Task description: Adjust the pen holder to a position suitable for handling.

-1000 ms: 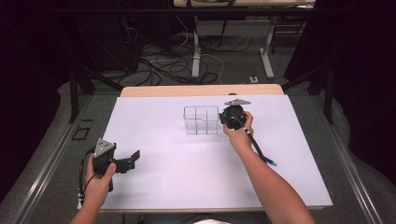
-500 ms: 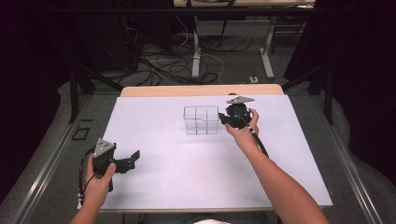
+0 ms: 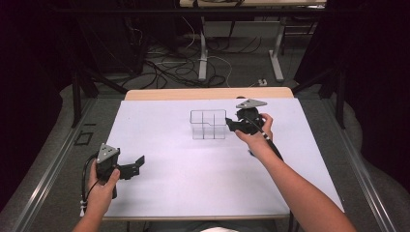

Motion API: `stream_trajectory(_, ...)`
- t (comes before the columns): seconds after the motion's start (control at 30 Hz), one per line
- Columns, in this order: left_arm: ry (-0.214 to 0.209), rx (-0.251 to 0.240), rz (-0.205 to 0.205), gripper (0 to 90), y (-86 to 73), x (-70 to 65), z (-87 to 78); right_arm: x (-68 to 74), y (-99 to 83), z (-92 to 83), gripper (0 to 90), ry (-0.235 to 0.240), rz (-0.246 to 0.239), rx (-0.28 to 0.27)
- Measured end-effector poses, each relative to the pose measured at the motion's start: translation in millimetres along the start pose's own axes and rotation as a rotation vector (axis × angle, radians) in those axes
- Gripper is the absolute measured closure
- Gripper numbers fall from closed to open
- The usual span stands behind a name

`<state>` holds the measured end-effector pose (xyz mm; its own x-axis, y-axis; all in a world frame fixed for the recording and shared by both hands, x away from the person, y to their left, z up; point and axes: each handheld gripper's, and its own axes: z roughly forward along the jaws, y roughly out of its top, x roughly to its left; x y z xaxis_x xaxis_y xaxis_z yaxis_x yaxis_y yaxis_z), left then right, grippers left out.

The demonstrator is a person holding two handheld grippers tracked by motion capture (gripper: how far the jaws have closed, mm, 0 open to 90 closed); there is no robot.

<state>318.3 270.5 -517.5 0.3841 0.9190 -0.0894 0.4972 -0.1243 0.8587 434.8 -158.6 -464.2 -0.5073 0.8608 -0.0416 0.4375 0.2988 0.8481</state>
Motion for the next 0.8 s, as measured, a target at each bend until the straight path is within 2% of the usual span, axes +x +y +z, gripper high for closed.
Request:
stream_trajectory(0.07, 0.0, 0.0, 0.001, 0.2, 0.0, -0.1, 0.0, -0.2, 0.8, -3.7, 43.2, 0.004, -0.007, -0.01)
stream_trajectory(0.27, 0.0, 0.001, 0.0, 0.2, -0.1, -0.3, -0.1, -3.5, 2.8, -14.4, 37.6, 0.013, -0.02, 0.014)
stream_trajectory(0.37, 0.0, 0.0, 0.0, 0.2, -0.2, -0.4, 0.2, -5.8, 1.7, -17.2, 33.7, 0.056, -0.024, 0.008)
stream_trajectory(0.73, -0.001, 0.005, 0.003, 0.2, -0.4, -0.8, 0.1, -6.0, 1.0, -33.6, 29.3, 0.087, -0.144, 0.019)
stream_trajectory(0.8, -0.001, 0.006, 0.006, 0.2, -0.4, -0.9, 0.0, -6.5, 0.4, -36.6, 28.8, 0.088, -0.17, 0.034)
